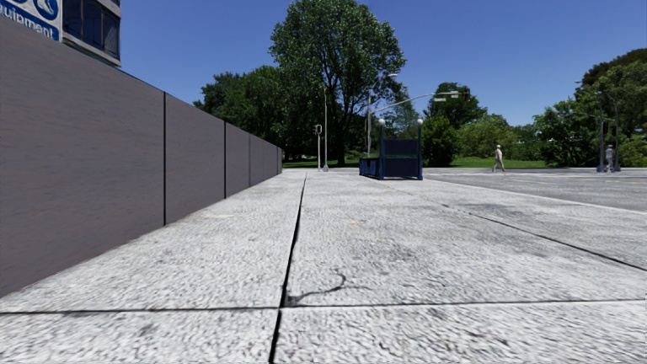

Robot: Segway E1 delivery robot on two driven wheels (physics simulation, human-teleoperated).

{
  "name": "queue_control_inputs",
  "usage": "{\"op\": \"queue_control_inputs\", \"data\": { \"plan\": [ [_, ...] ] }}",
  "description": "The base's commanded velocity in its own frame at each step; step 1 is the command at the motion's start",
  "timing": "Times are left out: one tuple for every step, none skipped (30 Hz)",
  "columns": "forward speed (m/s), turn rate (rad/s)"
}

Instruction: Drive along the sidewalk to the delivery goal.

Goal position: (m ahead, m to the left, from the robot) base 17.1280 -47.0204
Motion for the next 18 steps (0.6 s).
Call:
{"op": "queue_control_inputs", "data": {
  "plan": [
    [2.0,0.0],
    [2.0,0.0],
    [2.0,0.0],
    [2.0,0.0],
    [2.0,0.0],
    [2.0,0.0],
    [2.0,0.0],
    [2.0,0.0],
    [2.0,0.0],
    [2.0,0.0],
    [2.0,0.0],
    [2.0,0.0],
    [2.0,0.0],
    [2.0,0.0],
    [2.0,0.0],
    [2.0,0.0],
    [2.0,0.0],
    [2.0,0.0]
  ]
}}
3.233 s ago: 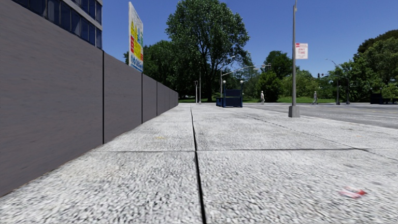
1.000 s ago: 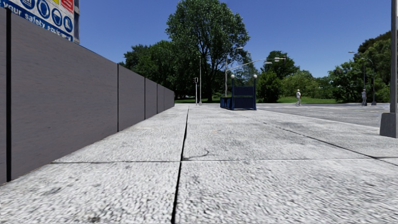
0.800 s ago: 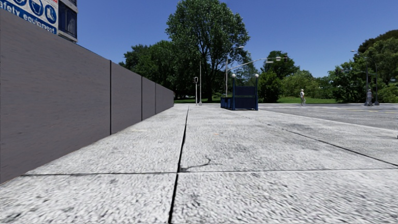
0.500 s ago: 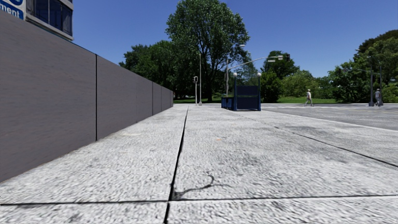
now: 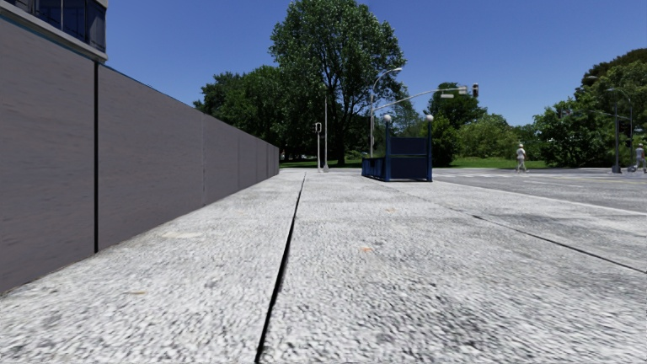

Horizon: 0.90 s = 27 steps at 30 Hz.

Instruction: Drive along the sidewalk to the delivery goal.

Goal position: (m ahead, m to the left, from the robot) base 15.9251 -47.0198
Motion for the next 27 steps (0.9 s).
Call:
{"op": "queue_control_inputs", "data": {
  "plan": [
    [2.0,0.0],
    [2.0,0.0],
    [2.0,0.0],
    [2.0,0.0],
    [2.0,0.0],
    [2.0,0.0],
    [2.0,0.0],
    [2.0,0.0],
    [2.0,0.0],
    [2.0,0.0],
    [2.0,0.0],
    [2.0,0.0],
    [2.0,0.0],
    [2.0,0.0],
    [2.0,0.0],
    [2.0,0.0],
    [2.0,0.0],
    [2.0,0.0],
    [2.0,0.0],
    [2.0,0.0],
    [2.0,0.0],
    [2.0,0.0],
    [2.0,0.0],
    [2.0,0.0],
    [2.0,0.0],
    [2.0,0.0],
    [2.0,0.0]
  ]
}}
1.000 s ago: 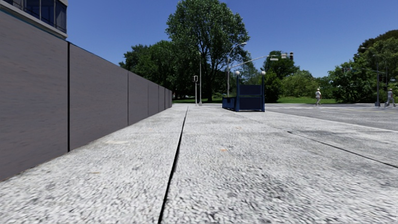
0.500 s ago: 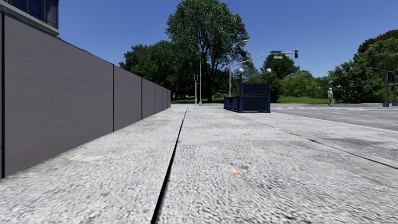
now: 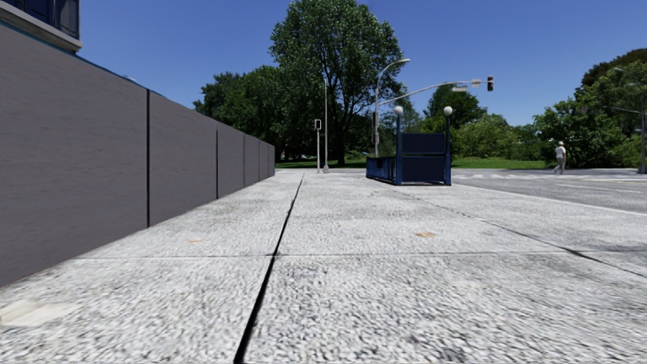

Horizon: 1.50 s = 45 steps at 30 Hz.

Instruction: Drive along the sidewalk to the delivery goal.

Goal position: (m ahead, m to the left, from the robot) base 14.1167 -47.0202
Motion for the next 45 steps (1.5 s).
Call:
{"op": "queue_control_inputs", "data": {
  "plan": [
    [2.0,0.0],
    [2.0,0.0],
    [2.0,0.0],
    [2.0,0.0],
    [2.0,0.0],
    [2.0,0.0],
    [2.0,0.0],
    [2.0,0.0],
    [2.0,0.0],
    [2.0,0.0],
    [2.0,0.0],
    [2.0,0.0],
    [2.0,0.0],
    [2.0,0.0],
    [2.0,0.0],
    [2.0,0.0],
    [2.0,0.0],
    [2.0,0.0],
    [2.0,0.0],
    [2.0,0.0],
    [2.0,0.0],
    [2.0,0.0],
    [2.0,0.0],
    [2.0,0.0],
    [2.0,0.0],
    [2.0,0.0],
    [2.0,0.0],
    [2.0,0.0],
    [2.0,0.0],
    [2.0,0.0],
    [2.0,0.0],
    [2.0,0.0],
    [2.0,0.0],
    [2.0,0.0],
    [2.0,0.0],
    [2.0,0.0],
    [2.0,0.0],
    [2.0,0.0],
    [2.0,0.0],
    [2.0,0.0],
    [2.0,0.0],
    [2.0,0.0],
    [2.0,0.0],
    [2.0,0.0],
    [2.0,0.0]
  ]
}}
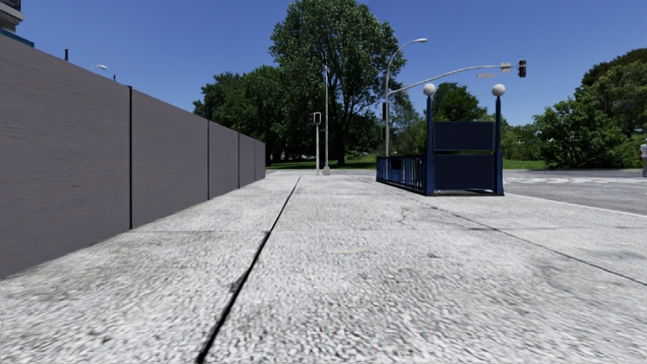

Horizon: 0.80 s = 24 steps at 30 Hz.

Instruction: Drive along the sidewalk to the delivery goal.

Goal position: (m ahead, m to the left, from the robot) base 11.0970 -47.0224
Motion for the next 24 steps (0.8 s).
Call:
{"op": "queue_control_inputs", "data": {
  "plan": [
    [2.0,0.0],
    [2.0,0.0],
    [2.0,0.0],
    [2.0,0.0],
    [2.0,0.0],
    [2.0,0.0],
    [2.0,0.0],
    [2.0,0.0],
    [2.0,0.0],
    [2.0,0.0],
    [2.0,0.0],
    [2.0,0.0],
    [2.0,0.0],
    [2.0,0.0],
    [2.0,0.0],
    [2.0,0.0],
    [2.0,0.0],
    [2.0,0.0],
    [2.0,0.0],
    [2.0,0.0],
    [2.0,0.0],
    [2.0,0.0],
    [2.0,0.0],
    [2.0,0.0]
  ]
}}
